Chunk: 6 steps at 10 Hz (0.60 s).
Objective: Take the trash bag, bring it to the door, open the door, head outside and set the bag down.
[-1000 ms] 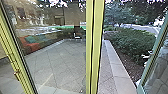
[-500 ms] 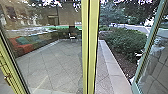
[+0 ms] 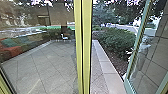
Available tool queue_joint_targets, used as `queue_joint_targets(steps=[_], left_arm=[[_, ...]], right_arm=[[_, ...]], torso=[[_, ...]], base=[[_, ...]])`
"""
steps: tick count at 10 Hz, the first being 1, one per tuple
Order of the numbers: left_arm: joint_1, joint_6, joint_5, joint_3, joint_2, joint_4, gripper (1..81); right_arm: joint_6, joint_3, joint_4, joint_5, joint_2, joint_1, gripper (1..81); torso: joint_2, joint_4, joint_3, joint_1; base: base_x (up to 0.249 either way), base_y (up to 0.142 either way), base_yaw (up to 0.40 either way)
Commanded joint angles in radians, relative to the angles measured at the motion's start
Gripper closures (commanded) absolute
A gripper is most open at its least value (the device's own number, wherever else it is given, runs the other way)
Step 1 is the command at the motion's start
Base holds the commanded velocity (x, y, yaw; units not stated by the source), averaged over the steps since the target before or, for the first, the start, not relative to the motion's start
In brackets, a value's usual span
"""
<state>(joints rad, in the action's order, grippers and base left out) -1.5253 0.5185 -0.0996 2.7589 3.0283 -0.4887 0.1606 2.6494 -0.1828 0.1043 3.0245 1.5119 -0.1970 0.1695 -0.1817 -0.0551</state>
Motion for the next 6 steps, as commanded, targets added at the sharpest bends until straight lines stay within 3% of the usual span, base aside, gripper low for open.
queue_joint_targets(steps=[1,6], left_arm=[[0.043,0.002,-0.072,-0.001,-0.002,0.007,81.1],[0.043,0.000,-0.075,-0.002,-0.002,0.006,81.1]], right_arm=[[0.005,-0.007,0.002,0.066,0.009,-0.048,1.0],[0.005,-0.007,0.045,0.068,0.015,-0.038,1.0]], torso=[[0.000,0.000,0.000,0.000],[0.000,0.000,0.000,0.000]], base=[[0.000,0.000,-0.204],[0.000,0.000,-0.153]])
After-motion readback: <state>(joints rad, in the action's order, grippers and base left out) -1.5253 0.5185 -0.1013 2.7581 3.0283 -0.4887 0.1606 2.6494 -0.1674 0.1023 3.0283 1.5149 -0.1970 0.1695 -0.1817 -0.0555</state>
